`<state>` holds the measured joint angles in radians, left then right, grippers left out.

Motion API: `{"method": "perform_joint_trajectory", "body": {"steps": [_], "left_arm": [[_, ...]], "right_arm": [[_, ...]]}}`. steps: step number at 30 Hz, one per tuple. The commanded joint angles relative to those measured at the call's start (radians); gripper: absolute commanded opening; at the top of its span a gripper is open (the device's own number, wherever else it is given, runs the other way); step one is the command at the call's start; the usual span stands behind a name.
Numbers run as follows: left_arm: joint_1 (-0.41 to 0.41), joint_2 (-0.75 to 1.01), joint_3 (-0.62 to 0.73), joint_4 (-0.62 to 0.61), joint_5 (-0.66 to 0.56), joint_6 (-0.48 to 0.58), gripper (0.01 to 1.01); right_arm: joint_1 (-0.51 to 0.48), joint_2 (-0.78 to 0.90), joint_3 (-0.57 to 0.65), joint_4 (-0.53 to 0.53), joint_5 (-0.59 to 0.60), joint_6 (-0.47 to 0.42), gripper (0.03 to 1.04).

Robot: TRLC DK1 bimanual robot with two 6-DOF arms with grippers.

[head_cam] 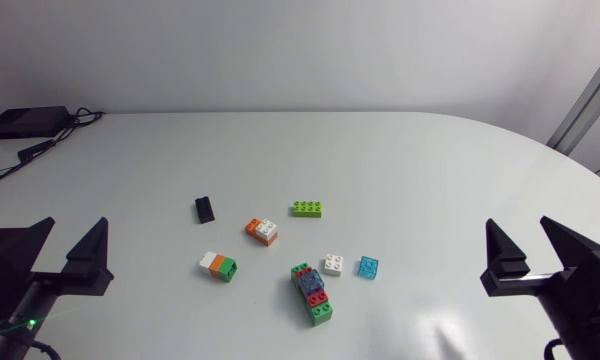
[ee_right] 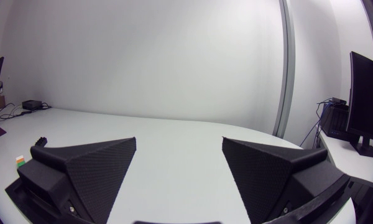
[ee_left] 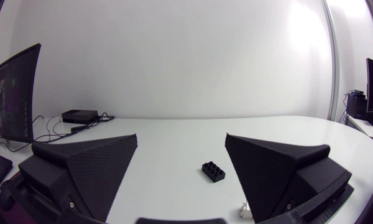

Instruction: Separate the duplo bricks

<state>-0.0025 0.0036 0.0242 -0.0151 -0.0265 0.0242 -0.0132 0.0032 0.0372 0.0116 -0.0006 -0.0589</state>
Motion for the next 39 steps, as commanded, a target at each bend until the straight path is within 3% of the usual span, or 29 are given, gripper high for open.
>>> {"method": "perform_joint_trajectory", "body": {"steps": [1, 16, 29, 39], "left_arm": [[-0.007, -0.013, -0.021, 0.000, -0.001, -0.030, 0.989], [-0.016, -0.017, -0.012, 0.006, -0.001, -0.027, 0.989], [-0.031, 0.016, 0.158, -0.123, -0.001, 0.000, 0.980], [-0.096, 0.265, 0.315, -0.155, 0.000, -0.020, 0.980]], "right_arm": [[0.002, -0.006, -0.037, -0.022, -0.009, 0.027, 1.00], [0.012, -0.009, -0.013, -0.033, -0.009, 0.022, 1.00], [0.025, 0.001, 0.084, -0.071, -0.009, 0.022, 1.00], [0.061, 0.241, 0.248, -0.078, -0.009, 0.025, 1.00]]}}
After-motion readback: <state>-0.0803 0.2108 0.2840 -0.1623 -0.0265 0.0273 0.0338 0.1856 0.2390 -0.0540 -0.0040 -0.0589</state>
